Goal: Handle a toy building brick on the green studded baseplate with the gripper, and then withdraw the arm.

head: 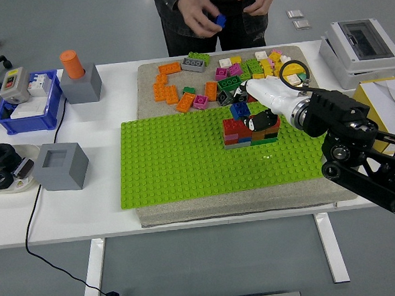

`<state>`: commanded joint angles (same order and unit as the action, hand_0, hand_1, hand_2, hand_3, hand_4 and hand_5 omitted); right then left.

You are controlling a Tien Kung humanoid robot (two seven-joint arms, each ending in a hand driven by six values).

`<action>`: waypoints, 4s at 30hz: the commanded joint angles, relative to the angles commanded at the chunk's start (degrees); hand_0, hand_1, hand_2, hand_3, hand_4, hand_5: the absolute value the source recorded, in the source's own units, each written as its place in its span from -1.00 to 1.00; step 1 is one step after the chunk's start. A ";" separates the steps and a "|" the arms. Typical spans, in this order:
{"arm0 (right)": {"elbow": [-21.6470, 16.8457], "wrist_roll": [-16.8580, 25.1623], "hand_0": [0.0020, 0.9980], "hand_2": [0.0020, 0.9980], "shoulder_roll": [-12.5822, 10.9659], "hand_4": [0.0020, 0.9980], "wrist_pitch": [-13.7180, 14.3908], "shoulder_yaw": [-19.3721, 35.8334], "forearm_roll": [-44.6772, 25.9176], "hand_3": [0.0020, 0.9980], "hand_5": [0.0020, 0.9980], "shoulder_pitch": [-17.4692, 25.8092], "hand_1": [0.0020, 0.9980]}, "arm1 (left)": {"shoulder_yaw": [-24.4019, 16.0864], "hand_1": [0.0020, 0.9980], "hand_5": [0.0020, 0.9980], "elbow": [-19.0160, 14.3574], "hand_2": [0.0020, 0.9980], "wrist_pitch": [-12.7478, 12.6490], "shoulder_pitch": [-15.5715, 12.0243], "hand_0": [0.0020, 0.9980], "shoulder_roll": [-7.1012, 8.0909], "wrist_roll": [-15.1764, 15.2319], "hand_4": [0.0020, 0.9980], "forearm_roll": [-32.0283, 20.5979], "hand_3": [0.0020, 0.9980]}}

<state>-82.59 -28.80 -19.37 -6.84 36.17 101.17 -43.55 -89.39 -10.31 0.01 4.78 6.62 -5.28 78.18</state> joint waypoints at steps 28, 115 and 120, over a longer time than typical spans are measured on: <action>10.47 0.59 0.69 0.79 6.20 0.21 -0.16 -2.40 -0.28 0.19 -0.69 -2.81 0.72 | 0.21 0.18 -0.57 0.00 0.13 0.03 0.57 0.27 0.25 -0.08 0.25 0.26 0.16; 14.51 3.29 0.70 0.83 6.79 0.56 2.48 -3.41 -2.55 0.47 -0.59 -3.27 0.74 | 1.28 0.17 -0.58 0.00 0.10 -0.08 1.07 0.26 0.43 0.36 0.23 0.10 0.16; 14.47 3.42 0.70 0.84 6.75 0.80 2.51 -3.39 -2.65 0.55 -0.37 -3.32 0.74 | 1.32 0.17 -0.58 0.00 0.10 -0.09 1.08 0.26 0.42 0.36 0.23 0.17 0.16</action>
<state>-68.13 -25.38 -12.62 -4.34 32.78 98.52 -46.87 -88.07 -10.31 -0.08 5.86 7.04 -4.92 78.35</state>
